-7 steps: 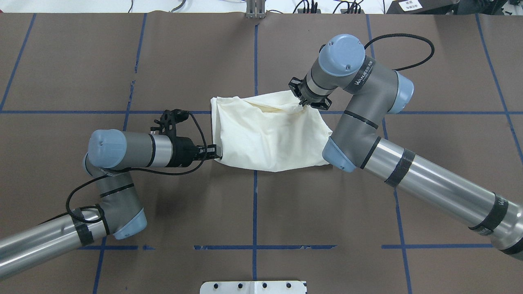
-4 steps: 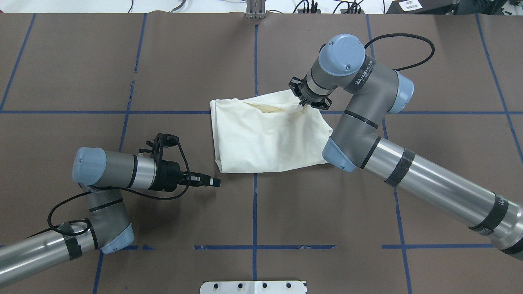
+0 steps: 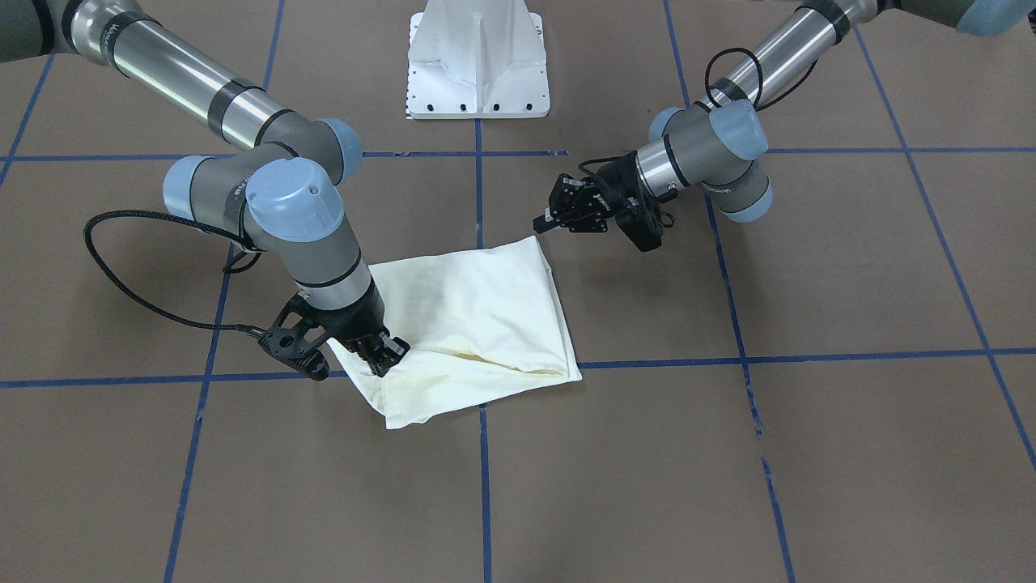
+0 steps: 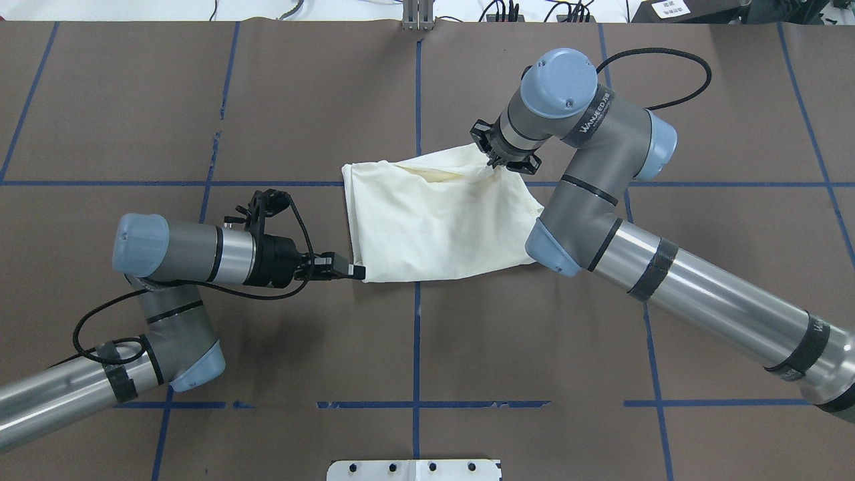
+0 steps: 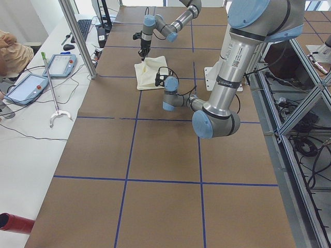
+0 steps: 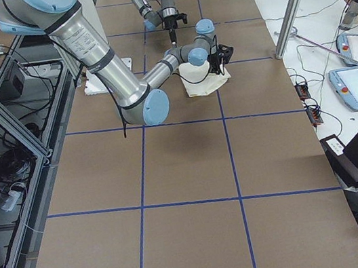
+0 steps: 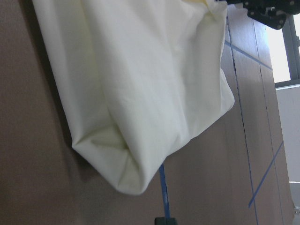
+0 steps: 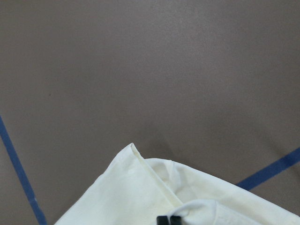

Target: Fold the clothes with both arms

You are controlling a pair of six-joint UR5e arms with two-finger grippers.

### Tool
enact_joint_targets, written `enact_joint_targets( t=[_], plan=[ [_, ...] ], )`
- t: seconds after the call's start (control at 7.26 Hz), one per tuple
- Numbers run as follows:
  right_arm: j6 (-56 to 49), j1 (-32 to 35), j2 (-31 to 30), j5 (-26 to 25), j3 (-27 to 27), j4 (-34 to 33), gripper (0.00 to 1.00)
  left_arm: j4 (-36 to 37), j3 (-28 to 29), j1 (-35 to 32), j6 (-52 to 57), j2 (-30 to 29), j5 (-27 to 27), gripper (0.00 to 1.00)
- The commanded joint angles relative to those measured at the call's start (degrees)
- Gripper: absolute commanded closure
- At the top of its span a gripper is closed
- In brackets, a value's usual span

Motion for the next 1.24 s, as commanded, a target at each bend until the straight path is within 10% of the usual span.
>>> enact_joint_targets(
  t=[0.0, 0.28, 1.1],
  plan=[
    [-0.28, 1.20, 0.43, 1.53, 1.20, -0.09, 0.00, 11.98, 1.19, -0.82, -0.48, -6.02, 5.59, 1.00],
    [-2.56, 6.46, 0.00, 10.73, 2.52, 0.08, 0.00, 16.17, 4.87, -0.12, -0.39, -8.17, 6.05, 1.00],
    [-1.60, 3.84, -1.32, 10.33, 6.22, 0.00, 0.00, 28.72, -3.41, -3.28, 5.05, -0.90, 5.79, 1.00]
  ],
)
